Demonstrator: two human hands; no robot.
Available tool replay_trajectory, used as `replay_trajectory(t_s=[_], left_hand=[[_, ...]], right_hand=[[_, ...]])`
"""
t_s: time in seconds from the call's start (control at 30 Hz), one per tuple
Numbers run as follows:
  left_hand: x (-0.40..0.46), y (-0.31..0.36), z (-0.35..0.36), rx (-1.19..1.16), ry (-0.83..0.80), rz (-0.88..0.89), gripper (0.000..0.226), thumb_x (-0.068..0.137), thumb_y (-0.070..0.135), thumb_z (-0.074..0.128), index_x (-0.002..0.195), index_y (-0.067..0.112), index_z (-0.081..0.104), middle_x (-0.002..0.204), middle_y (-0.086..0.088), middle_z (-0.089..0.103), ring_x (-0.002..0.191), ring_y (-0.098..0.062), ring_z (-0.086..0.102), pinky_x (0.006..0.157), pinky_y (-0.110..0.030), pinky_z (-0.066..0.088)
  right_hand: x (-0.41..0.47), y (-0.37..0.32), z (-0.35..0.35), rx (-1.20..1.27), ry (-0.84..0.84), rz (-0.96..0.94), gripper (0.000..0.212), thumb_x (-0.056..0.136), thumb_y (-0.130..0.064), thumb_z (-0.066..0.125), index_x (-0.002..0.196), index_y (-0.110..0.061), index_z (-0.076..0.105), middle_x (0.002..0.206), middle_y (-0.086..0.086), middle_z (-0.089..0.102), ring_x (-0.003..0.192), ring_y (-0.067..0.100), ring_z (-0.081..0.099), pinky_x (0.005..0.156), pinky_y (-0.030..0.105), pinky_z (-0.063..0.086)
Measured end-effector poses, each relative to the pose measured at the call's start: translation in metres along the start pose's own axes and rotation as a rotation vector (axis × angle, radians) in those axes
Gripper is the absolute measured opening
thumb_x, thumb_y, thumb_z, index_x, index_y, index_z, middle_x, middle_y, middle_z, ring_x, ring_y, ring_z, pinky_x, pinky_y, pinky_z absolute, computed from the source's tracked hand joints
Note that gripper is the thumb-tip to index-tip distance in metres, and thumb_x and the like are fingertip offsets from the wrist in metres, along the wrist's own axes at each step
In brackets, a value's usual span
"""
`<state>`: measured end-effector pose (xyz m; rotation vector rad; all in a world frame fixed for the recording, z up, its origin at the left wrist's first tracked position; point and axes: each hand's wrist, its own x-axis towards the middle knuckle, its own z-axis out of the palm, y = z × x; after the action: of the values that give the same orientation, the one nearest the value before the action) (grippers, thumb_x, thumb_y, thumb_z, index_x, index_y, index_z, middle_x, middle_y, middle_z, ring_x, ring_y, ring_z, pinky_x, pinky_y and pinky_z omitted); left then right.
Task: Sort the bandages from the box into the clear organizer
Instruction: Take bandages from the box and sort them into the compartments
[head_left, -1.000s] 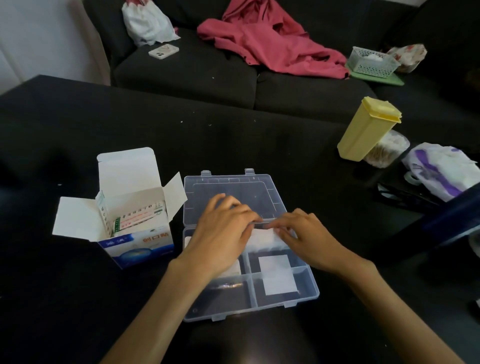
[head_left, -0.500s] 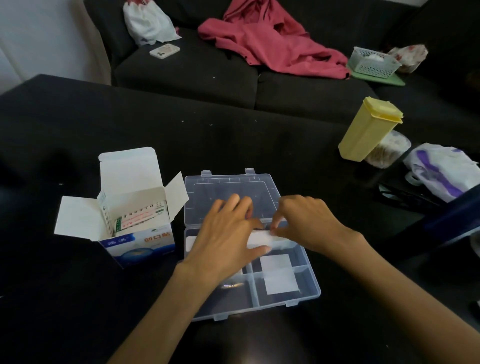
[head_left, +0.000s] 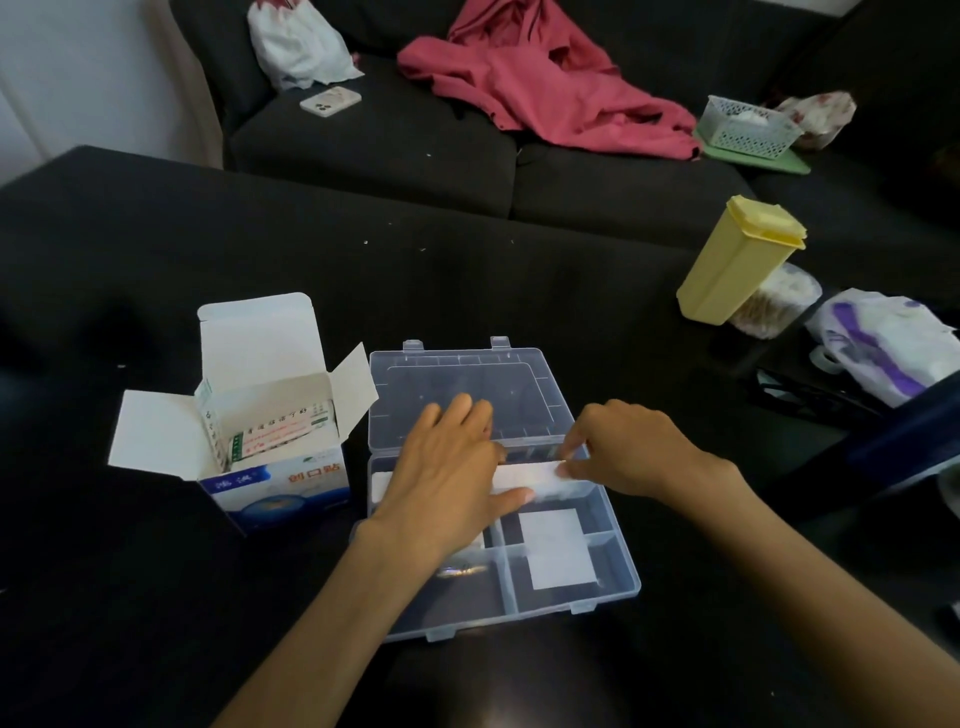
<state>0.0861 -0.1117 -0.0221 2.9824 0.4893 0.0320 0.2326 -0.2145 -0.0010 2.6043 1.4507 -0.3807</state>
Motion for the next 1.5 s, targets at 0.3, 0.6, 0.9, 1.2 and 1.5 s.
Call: replay_trajectory(t_s=[0.3, 0.6, 0.9, 1.2, 1.5], left_hand=[[-0.001, 0.000, -0.001, 0.031, -0.041, -0.009, 0.058, 0.089, 0.064, 0.034, 0.124, 0.025, 0.057, 0.127, 0.002, 0.042, 0.119, -0.016, 0.032, 0.102, -0.034, 0.025], [-0.055, -0.019, -0.076, -0.556, 0.342, -0.104, 0.027, 0.085, 0.052, 0.044, 0.103, 0.040, 0.061, 0.097, 0.026, 0.045, 0.096, 0.006, 0.040, 0.082, -0.013, 0.031], [-0.105, -0.118, -0.081, -0.415, 0.721, -0.778, 0.036, 0.081, 0.031, 0.068, 0.116, 0.032, 0.060, 0.114, 0.006, 0.057, 0.103, -0.016, 0.050, 0.074, -0.032, 0.038], [-0.106, -0.135, -0.054, -0.814, 0.238, -0.806, 0.031, 0.093, 0.040, 0.052, 0.122, 0.031, 0.052, 0.118, 0.003, 0.055, 0.095, -0.018, 0.060, 0.076, -0.035, 0.055], [-0.110, -0.144, -0.057, -1.332, 0.207, -0.711, 0.024, 0.090, 0.016, 0.061, 0.110, 0.027, 0.054, 0.095, 0.009, 0.057, 0.084, -0.008, 0.059, 0.057, -0.022, 0.054]], right_hand=[[0.001, -0.005, -0.001, 0.021, 0.103, -0.007, 0.018, 0.085, -0.037, 0.064, 0.099, -0.028, 0.072, 0.103, -0.008, 0.066, 0.077, 0.010, 0.057, 0.063, 0.013, 0.043], [-0.022, -0.026, -0.042, 0.308, 0.211, -0.029, 0.016, 0.084, -0.038, 0.063, 0.096, -0.028, 0.067, 0.069, -0.014, 0.051, 0.058, 0.004, 0.048, 0.053, 0.014, 0.033], [-0.026, -0.153, -0.070, 0.515, 0.367, -0.414, 0.026, 0.092, -0.028, 0.055, 0.117, -0.031, 0.062, 0.107, -0.013, 0.063, 0.093, 0.001, 0.058, 0.077, 0.019, 0.053], [0.027, -0.210, -0.069, -0.293, 0.192, -0.475, 0.030, 0.090, -0.032, 0.058, 0.113, -0.013, 0.059, 0.104, 0.006, 0.063, 0.081, 0.017, 0.055, 0.069, 0.026, 0.039], [0.042, -0.214, -0.065, -0.391, 0.145, -0.561, 0.033, 0.091, -0.032, 0.057, 0.118, -0.013, 0.058, 0.107, 0.006, 0.065, 0.090, 0.019, 0.063, 0.071, 0.025, 0.042]])
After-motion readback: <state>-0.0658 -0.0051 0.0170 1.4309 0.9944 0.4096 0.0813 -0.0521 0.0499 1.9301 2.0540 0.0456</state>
